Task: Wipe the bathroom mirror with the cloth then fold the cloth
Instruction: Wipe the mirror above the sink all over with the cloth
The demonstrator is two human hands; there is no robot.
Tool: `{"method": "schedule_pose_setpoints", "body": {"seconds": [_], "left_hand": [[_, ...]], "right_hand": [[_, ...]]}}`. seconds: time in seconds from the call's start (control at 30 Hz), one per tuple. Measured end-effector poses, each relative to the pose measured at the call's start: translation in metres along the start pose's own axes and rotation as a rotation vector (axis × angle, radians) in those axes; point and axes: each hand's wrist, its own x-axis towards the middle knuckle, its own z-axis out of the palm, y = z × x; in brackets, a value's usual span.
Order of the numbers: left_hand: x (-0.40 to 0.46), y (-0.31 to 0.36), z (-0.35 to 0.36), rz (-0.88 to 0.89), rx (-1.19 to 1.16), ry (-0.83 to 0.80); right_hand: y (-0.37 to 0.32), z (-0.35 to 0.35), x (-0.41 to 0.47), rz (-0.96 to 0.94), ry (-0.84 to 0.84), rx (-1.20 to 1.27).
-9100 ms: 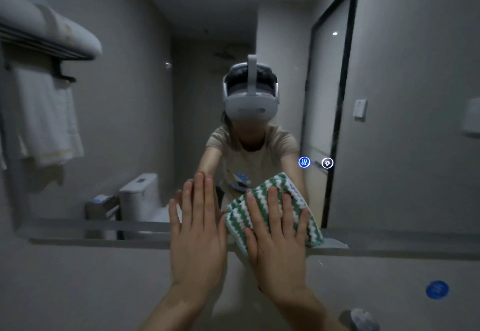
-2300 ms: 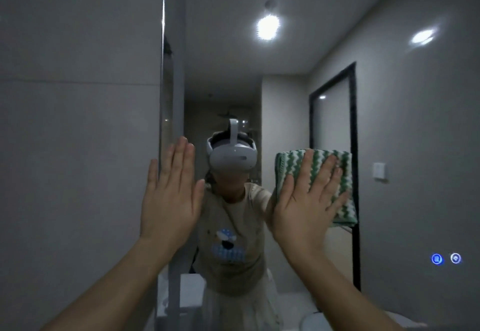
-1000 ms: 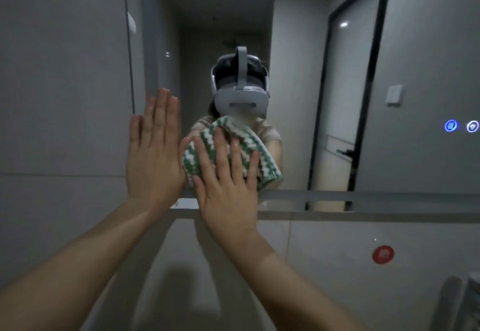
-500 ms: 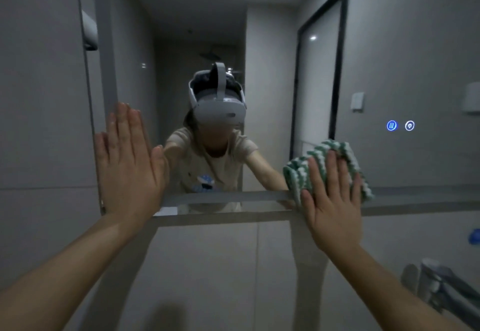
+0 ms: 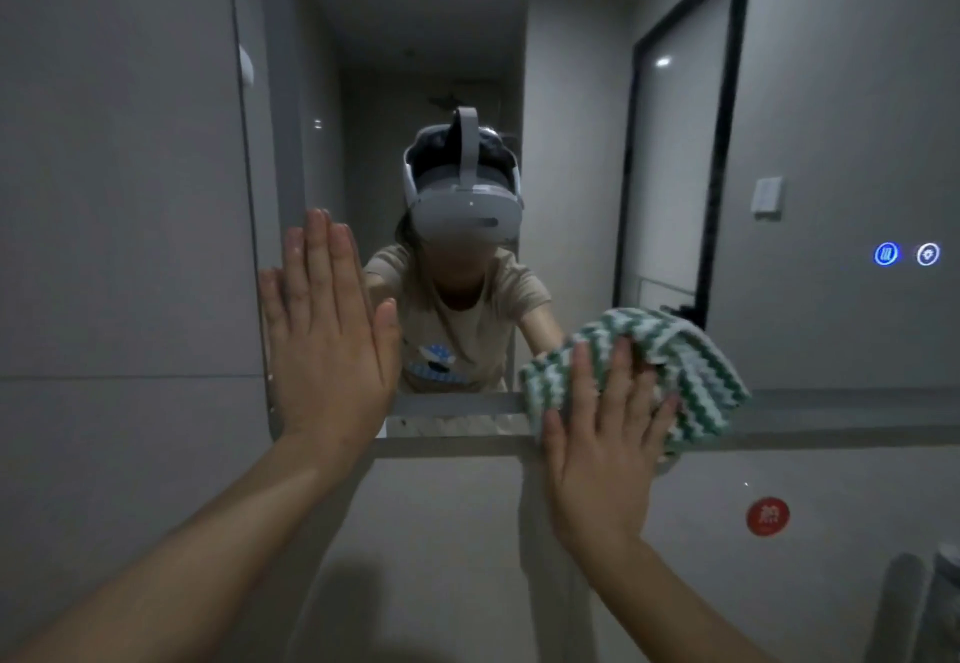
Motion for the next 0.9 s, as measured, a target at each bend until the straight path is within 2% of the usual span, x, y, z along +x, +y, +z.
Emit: {"method": "schedule_pose_setpoints", "body": {"seconds": [0.07,0.13,0.27,0.47,0.63,0.8,0.9], "left_hand": [[-0.002,-0.001,0.002,-0.003,-0.004,0.000],[-0.002,-0.003,0.003,0.004,-0.016,0.006],[0.000,-0.004,0.005,0.026,-0.020,0.017],[-0.001,-0.004,0.004,0.017,-0.029,0.022],[0.000,-0.002,0.003,0.002,-0.012,0.006],[0.000,-0.001,0.002,0.003,-0.001,0.001],[-0.002,-0.002,0.001,0.000,-0.005,-0.010]], "right_hand": [[-0.023,0.002,-0.007,-0.239,-0.052,-0.015],[-0.043,0.003,-0.011,-0.390,-0.063,-0.020],[-0.042,0.004,-0.007,-0.453,-0.022,-0.044],[0.002,-0.006,0.024,-0.733,0.008,-0.126],[0.018,-0.007,0.031,-0.640,0.071,-0.121],[-0.005,-0.001,0.020,-0.475,0.088,-0.084],[-0.026,0.000,0.026,-0.464,0.096,-0.064]]}}
